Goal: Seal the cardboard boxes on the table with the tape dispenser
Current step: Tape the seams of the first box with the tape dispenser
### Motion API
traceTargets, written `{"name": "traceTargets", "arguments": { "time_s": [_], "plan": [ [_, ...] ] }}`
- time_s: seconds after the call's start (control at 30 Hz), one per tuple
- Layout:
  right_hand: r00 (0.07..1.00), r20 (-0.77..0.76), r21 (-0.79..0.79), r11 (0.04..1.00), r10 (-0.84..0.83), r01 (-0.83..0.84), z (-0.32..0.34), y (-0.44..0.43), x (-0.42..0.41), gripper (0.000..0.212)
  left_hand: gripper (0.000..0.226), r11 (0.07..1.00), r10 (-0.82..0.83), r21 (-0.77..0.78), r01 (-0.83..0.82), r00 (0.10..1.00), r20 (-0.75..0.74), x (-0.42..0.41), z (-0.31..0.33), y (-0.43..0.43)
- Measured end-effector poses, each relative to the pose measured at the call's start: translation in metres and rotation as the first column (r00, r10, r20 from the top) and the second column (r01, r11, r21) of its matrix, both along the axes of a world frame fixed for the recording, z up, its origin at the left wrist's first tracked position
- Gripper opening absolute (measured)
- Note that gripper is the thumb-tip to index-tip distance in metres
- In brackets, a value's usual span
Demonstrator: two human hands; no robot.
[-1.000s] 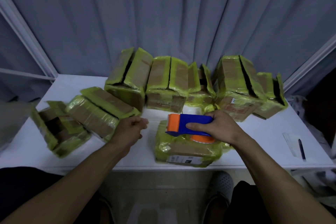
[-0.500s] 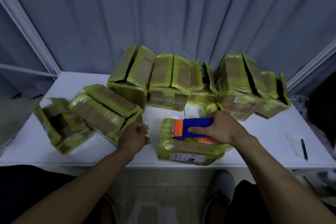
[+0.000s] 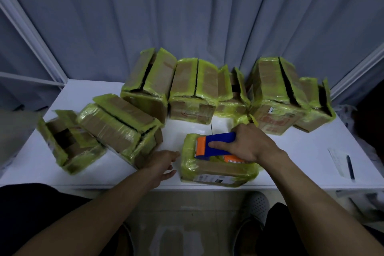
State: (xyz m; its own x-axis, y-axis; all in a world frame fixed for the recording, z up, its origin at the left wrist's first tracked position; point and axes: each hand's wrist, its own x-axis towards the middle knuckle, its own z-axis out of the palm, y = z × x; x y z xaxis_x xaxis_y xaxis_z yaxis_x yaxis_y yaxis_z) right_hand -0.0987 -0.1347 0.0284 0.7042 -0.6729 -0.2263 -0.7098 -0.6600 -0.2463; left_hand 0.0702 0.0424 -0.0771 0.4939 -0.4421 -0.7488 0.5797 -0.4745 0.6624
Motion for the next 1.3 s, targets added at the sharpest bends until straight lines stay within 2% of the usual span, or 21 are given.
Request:
{"name": "traceTargets", "arguments": {
  "time_s": [0.07, 0.13, 0.2, 0.27, 0.33, 0.37, 0.4, 0.43, 0.5, 0.53, 0.63, 0.7, 0.8, 0.83, 0.9, 0.97, 1.03, 1.1, 1.17, 1.23, 1.3],
  "plan": [
    [1.000, -0.023, 0.037, 0.999, 0.019, -0.019, -0.001, -0.002, 0.000, 0.068, 0.018, 0.999, -0.032, 0.005, 0.032, 0.999, -0.013, -0.004, 0.002, -0.003],
    [0.998, -0.047, 0.114, 0.993, 0.042, -0.036, 0.001, -0.006, 0.000, 0.051, 0.024, 0.995, -0.083, 0.051, 0.081, 0.995, 0.053, -0.005, 0.003, -0.007],
    [0.997, -0.052, 0.150, 0.988, 0.052, -0.043, 0.003, -0.009, -0.001, 0.043, 0.031, 0.989, -0.137, 0.072, 0.126, 0.975, 0.175, -0.003, 0.006, -0.010],
    [0.998, -0.044, 0.156, 0.987, 0.053, -0.045, 0.003, -0.009, -0.001, 0.041, 0.037, 0.991, -0.127, 0.009, 0.130, 0.942, 0.310, -0.003, 0.007, -0.011],
    [0.998, -0.034, 0.167, 0.985, 0.057, -0.051, 0.003, -0.008, -0.001, 0.041, 0.015, 0.990, -0.064, -0.081, 0.113, 0.887, 0.458, -0.009, 0.007, -0.009],
    [0.998, -0.024, 0.179, 0.983, 0.053, -0.048, 0.004, -0.008, -0.001, 0.040, 0.018, 0.986, -0.056, -0.107, 0.127, 0.861, 0.506, -0.015, 0.010, -0.007],
    [0.999, -0.018, 0.191, 0.981, 0.048, -0.043, 0.004, -0.008, -0.002, 0.040, 0.031, 0.980, -0.089, -0.105, 0.167, 0.849, 0.520, -0.021, 0.008, -0.005],
    [0.999, -0.011, 0.202, 0.979, 0.043, -0.040, 0.005, -0.009, -0.003, 0.039, 0.034, 0.968, -0.143, -0.103, 0.228, 0.842, 0.519, -0.025, 0.007, -0.004],
    [0.999, 0.013, 0.217, 0.975, 0.039, -0.041, 0.006, -0.008, -0.004, 0.038, 0.016, 0.932, -0.223, -0.133, 0.338, 0.821, 0.526, -0.028, 0.004, 0.000],
    [0.999, 0.041, 0.224, 0.974, 0.027, -0.036, 0.006, -0.006, -0.005, 0.039, 0.017, 0.921, -0.229, -0.155, 0.357, 0.819, 0.526, -0.026, 0.002, 0.001],
    [0.972, 0.210, 0.284, 0.958, -0.101, 0.038, 0.003, -0.001, -0.011, 0.047, 0.039, 0.923, -0.157, -0.232, 0.308, 0.850, 0.503, -0.024, -0.002, -0.003],
    [0.941, 0.289, 0.317, 0.945, -0.179, 0.082, 0.002, 0.004, -0.018, 0.049, 0.050, 0.914, -0.188, -0.195, 0.357, 0.796, 0.576, -0.024, -0.003, -0.005],
    [0.917, 0.323, 0.382, 0.919, -0.233, 0.099, -0.004, 0.006, -0.031, 0.048, 0.044, 0.844, -0.345, -0.053, 0.533, 0.618, 0.707, -0.018, -0.002, -0.007],
    [0.908, 0.329, 0.417, 0.902, -0.259, 0.107, -0.006, 0.005, -0.034, 0.051, 0.044, 0.824, -0.379, -0.028, 0.565, 0.588, 0.714, -0.017, 0.000, -0.008],
    [0.894, 0.334, 0.473, 0.873, -0.299, 0.115, -0.009, 0.003, -0.038, 0.053, 0.061, 0.808, -0.411, -0.025, 0.588, 0.593, 0.692, -0.013, 0.001, -0.007],
    [0.874, 0.362, 0.507, 0.855, -0.323, 0.106, -0.010, 0.004, -0.038, 0.049, 0.092, 0.792, -0.428, -0.047, 0.609, 0.609, 0.667, -0.010, -0.003, -0.007],
    [0.863, 0.373, 0.534, 0.840, -0.341, 0.101, -0.009, 0.004, -0.038, 0.044, 0.103, 0.764, -0.435, -0.080, 0.640, 0.603, 0.669, -0.008, -0.007, -0.006],
    [0.883, 0.343, 0.531, 0.842, -0.320, 0.098, -0.009, 0.000, -0.038, 0.044, 0.097, 0.729, -0.468, -0.025, 0.685, 0.524, 0.712, -0.006, -0.010, -0.002],
    [0.898, 0.310, 0.520, 0.846, -0.311, 0.113, -0.009, -0.005, -0.038, 0.050, 0.090, 0.693, -0.520, 0.120, 0.711, 0.379, 0.765, -0.004, -0.011, 0.002],
    [0.896, 0.299, 0.522, 0.842, -0.330, 0.136, -0.007, -0.008, -0.038, 0.055, 0.085, 0.698, -0.533, 0.238, 0.675, 0.268, 0.803, -0.003, -0.011, 0.004],
    [0.904, 0.285, 0.505, 0.851, -0.319, 0.141, -0.003, -0.010, -0.040, 0.056, 0.082, 0.700, -0.556, 0.321, 0.638, 0.204, 0.806, -0.003, -0.010, 0.006]
  ]
}}
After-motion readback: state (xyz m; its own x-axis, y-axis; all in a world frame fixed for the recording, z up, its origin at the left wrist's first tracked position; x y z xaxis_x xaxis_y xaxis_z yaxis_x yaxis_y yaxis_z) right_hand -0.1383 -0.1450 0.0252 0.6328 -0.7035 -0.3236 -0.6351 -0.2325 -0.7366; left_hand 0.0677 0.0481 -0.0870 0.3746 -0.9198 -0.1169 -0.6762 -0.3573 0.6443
